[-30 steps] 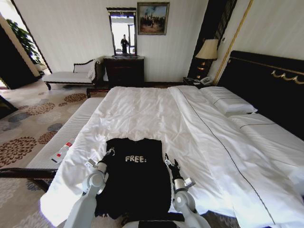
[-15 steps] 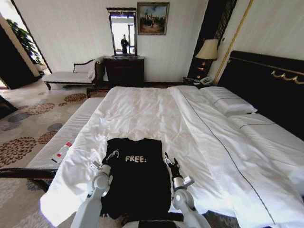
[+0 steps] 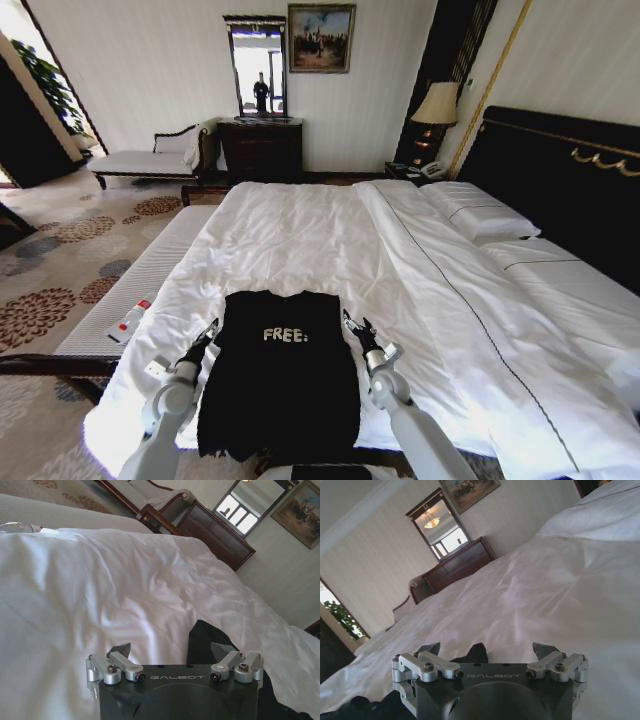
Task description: Fold the clothes on the bed.
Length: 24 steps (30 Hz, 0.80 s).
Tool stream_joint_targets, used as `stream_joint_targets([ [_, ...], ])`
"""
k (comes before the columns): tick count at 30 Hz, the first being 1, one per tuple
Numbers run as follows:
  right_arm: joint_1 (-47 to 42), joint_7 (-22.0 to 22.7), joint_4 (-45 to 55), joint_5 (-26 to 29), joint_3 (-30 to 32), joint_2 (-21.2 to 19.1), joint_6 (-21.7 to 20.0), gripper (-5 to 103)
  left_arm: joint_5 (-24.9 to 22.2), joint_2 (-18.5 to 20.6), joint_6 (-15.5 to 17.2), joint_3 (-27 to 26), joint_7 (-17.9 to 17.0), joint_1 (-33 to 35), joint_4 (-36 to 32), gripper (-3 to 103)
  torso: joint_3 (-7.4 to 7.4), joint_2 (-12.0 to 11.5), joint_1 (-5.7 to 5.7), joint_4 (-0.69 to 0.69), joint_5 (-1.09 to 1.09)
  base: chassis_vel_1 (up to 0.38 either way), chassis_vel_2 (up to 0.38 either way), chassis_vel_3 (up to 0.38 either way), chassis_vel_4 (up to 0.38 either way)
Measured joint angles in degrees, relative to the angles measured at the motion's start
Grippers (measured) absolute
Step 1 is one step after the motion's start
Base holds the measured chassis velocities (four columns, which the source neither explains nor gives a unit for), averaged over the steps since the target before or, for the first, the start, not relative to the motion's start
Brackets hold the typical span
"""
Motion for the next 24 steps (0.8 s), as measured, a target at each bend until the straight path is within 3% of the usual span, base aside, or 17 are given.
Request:
stream_joint_targets([
  [4,4.80,-8.07,-6.30,2.61,-2.27,-0.26,-0.48,100,0.10,-0.08,-0.22,-1.52,0.22,1.15,-0.58,100,0.00,0.00,0.00,0.00,0.01,0.000,0.000,0.000,0.000],
  [8,7.36,-11.56,-10.76,3.70,-3.46,0.58,-2.16,100,-0.69,0.02,-0.41,-2.43,0.20,1.39,-1.74,100,0.01,-0.01,0.00,-0.01,0.00,0.000,0.000,0.000,0.000],
  [16,12.75,-11.50,-20.55,2.72,-4.72,3.30,-0.90,100,-2.42,1.27,-0.77,-3.84,0.37,2.18,-3.60,100,0.00,0.00,0.00,0.01,0.01,0.000,0.000,0.000,0.000],
  [24,17.45,-7.85,-25.35,3.26,-3.28,6.22,1.32,98,-2.23,1.24,-1.31,-3.95,0.97,2.39,-3.07,100,0.00,0.00,0.00,0.02,0.00,0.000,0.000,0.000,0.000],
])
